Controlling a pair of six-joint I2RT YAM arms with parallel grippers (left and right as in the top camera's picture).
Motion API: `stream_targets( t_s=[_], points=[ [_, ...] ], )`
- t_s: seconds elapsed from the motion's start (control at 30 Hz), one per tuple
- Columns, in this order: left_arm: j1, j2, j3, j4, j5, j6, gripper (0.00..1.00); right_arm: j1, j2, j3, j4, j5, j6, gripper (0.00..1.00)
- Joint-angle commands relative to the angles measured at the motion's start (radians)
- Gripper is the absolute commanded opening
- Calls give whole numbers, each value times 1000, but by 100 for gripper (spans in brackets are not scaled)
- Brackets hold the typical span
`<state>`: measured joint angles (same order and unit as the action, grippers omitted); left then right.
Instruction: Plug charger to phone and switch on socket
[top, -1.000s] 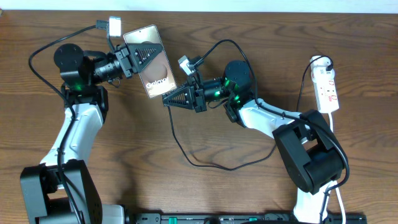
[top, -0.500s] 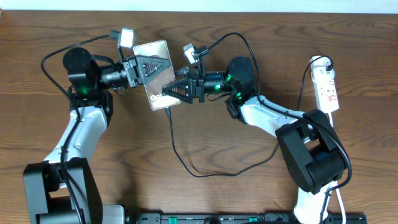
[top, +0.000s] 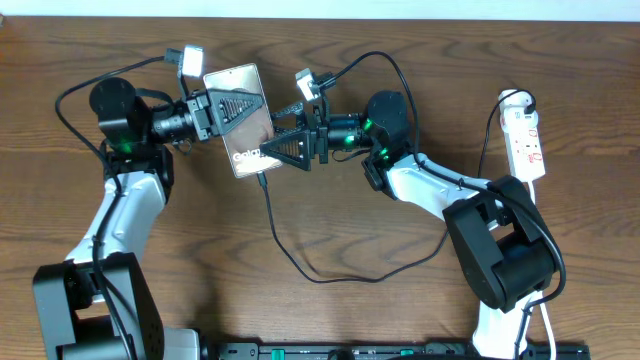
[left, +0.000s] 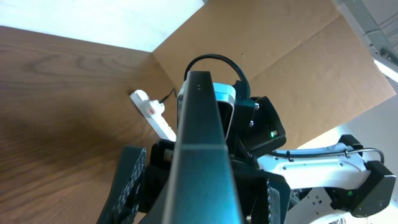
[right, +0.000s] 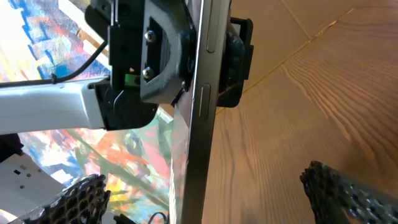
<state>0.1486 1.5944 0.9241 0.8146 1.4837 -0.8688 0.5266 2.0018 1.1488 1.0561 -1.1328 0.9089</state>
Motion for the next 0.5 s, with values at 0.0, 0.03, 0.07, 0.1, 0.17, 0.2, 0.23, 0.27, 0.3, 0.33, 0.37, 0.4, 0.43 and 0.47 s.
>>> stream_targets(
  t_s=[0.0, 0.03, 0.07, 0.1, 0.17, 0.2, 0.23, 0.27, 0.3, 0.33, 0.37, 0.4, 0.43, 0.47],
  points=[
    [50, -6, 13, -20, 43, 11, 8, -24, -18, 15, -7, -12, -5, 99],
    [63, -6, 13, -31, 47, 11, 7, -27, -18, 15, -14, -12, -5, 99],
    [78, -6, 13, -43, 50, 12, 7, -31, -18, 15, -26, -12, -6, 99],
    [96, -6, 12, -60, 51, 12, 7, -35, -18, 15, -37, -12, -8, 99],
    [130, -6, 9, -89, 51, 12, 8, -42, -18, 15, -69, -11, -8, 99],
    [148, -6, 6, -106, 50, 13, 7, -47, -18, 15, -87, -11, -8, 99],
    [164, -6, 1, -118, 51, 20, 7, -52, -18, 15, -106, -11, -8, 99],
    [181, -6, -6, -128, 50, 29, 7, -57, -18, 15, -126, -11, -8, 99],
    [195, -6, -14, -133, 50, 39, 7, -61, -18, 15, -141, -11, -9, 99],
    [207, -6, -26, -134, 50, 50, 7, -65, -18, 15, -163, -11, -11, 99],
    [231, -6, -53, -134, 50, 77, 8, -68, -18, 15, -205, -13, -34, 99],
    [240, -6, -67, -134, 50, 90, 7, -69, -18, 15, -227, -15, -50, 99],
    [248, -6, -84, -134, 50, 107, 7, -69, -18, 15, -248, -15, -60, 99],
    [255, -6, -101, -134, 49, 121, 7, -69, -18, 15, -271, -16, -73, 99]
  ],
)
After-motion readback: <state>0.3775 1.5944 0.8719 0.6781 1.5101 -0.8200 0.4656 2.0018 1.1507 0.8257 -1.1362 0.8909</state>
